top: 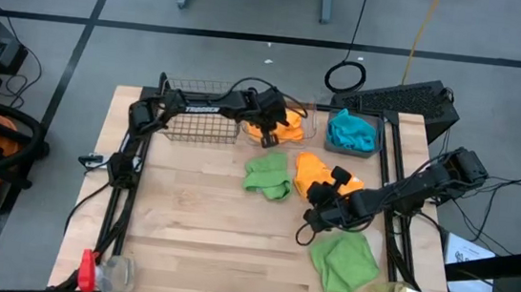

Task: Sort microfiber towel by color & place in baskets
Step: Put the left yellow microfiber towel into the transparent bin, then put the yellow microfiber towel into the transparent bin

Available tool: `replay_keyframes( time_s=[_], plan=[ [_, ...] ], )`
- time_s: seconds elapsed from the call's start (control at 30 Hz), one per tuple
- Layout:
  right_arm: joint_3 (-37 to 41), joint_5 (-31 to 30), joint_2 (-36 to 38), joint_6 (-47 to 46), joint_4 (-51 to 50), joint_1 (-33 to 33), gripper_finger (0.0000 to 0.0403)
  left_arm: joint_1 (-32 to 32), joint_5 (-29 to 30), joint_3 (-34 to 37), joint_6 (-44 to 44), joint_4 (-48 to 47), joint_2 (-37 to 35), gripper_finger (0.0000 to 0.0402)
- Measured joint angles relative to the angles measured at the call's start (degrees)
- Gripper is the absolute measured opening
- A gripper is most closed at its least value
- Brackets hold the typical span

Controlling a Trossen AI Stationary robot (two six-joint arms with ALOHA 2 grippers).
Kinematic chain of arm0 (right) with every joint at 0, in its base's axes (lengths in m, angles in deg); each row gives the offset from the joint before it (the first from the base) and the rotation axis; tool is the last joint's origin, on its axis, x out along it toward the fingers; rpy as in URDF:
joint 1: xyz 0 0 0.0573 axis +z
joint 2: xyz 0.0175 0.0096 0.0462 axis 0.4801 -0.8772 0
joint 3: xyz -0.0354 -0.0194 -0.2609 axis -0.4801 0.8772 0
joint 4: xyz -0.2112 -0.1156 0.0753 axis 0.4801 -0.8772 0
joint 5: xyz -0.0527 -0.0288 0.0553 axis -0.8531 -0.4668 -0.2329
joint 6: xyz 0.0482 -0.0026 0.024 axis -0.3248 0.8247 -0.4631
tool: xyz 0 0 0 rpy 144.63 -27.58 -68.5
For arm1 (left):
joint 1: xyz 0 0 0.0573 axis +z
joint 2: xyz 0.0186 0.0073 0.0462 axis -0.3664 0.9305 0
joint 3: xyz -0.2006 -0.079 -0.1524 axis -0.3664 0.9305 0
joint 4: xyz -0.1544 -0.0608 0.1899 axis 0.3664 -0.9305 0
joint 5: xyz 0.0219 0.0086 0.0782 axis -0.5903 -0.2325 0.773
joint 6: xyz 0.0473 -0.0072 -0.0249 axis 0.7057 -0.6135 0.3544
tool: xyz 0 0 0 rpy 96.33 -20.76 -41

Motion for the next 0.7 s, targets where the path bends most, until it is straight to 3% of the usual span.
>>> replay_keyframes(
  time_s=[0.1,0.27,0.47,0.7],
  plan=[
    [0.00,1.43,0.00,0.34,-2.35,-1.67,0.0001,-0.80,0.05,0.00,-1.66,-1.70,-2.96,0.0020],
    [0.00,9.30,0.87,6.99,-4.41,-6.67,0.0026,-3.34,0.12,0.02,-3.54,-3.30,-8.81,0.0020],
    [0.00,17.97,5.29,16.20,-5.14,-13.25,0.0101,-9.46,-3.57,-0.07,-7.47,-6.13,-13.54,0.0020],
    [0.00,24.53,15.19,20.55,-8.17,-14.04,0.0202,-18.59,-3.62,2.96,-8.08,-5.88,-13.86,0.0020]
  ],
)
